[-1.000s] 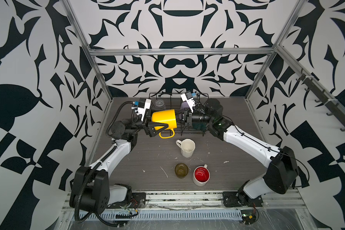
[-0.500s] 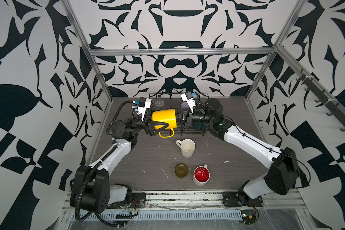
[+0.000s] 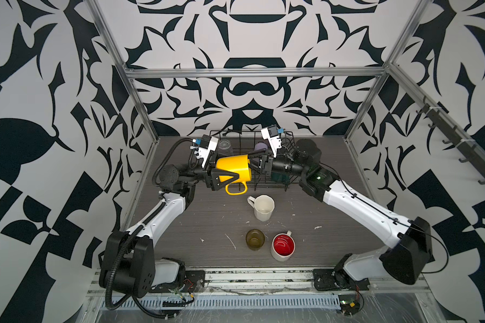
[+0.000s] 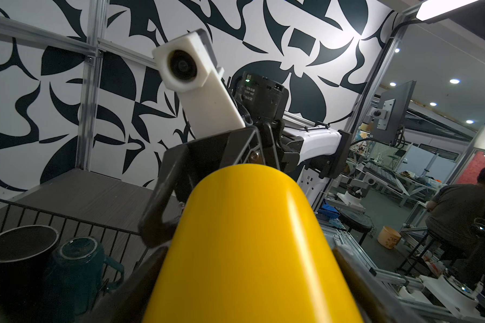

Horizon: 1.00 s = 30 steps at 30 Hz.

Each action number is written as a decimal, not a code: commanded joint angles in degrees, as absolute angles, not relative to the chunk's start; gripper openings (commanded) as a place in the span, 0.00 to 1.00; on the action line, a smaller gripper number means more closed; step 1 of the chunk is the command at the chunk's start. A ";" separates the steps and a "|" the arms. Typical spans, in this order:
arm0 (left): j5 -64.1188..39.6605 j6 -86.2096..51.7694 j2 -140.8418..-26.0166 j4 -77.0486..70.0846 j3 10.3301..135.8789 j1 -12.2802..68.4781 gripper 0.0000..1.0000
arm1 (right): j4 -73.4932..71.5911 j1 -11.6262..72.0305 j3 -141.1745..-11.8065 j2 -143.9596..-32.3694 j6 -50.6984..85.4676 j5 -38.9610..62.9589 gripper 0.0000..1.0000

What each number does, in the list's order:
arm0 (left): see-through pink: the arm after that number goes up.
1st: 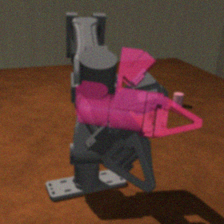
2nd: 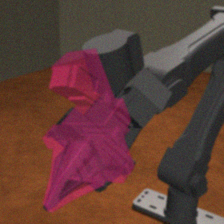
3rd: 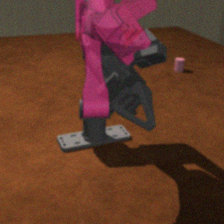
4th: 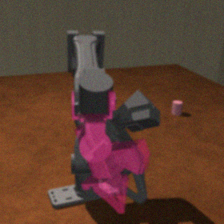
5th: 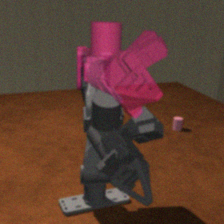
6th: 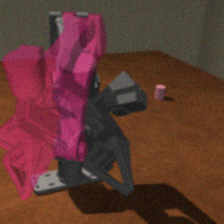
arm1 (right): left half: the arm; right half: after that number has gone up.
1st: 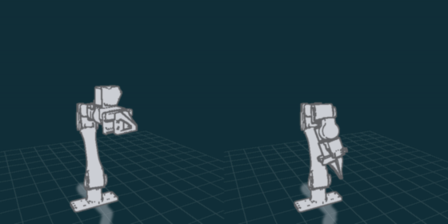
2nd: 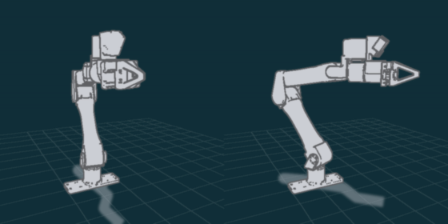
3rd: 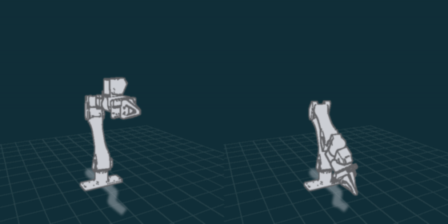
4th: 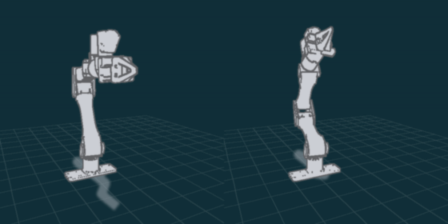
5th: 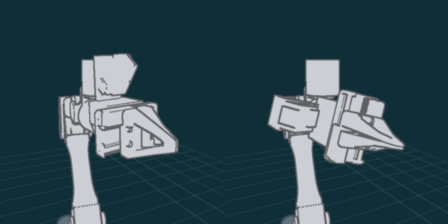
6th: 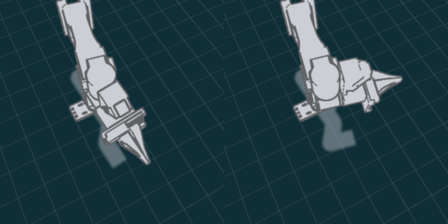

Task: Load cups into a dish rack
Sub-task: Place the cup upside down at the dish rack.

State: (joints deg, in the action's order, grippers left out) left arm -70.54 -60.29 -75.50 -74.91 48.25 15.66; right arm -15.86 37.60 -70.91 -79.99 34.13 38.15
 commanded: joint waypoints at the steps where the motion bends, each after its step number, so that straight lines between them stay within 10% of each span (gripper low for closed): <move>1: -68.90 -58.03 -73.94 -71.50 51.58 15.03 0.00 | -14.73 35.68 -69.15 -75.91 33.32 31.84 0.47; 10: -54.83 -19.57 -67.39 -11.65 61.78 15.09 0.00 | -1.84 33.84 -61.88 -65.81 31.40 15.97 0.68; 20: -41.18 -16.22 -80.87 18.90 81.79 15.09 0.00 | 11.71 33.62 -59.32 -57.66 27.79 5.61 0.99; 30: -25.97 -15.62 -95.88 41.16 102.15 15.10 0.00 | 20.83 33.55 -58.18 -53.83 26.83 -0.19 1.00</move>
State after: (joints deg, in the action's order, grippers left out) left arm -31.64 -17.58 -95.07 32.27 95.79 15.25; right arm 18.20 33.76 -58.63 -55.20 28.08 3.01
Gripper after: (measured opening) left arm 0.864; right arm 0.999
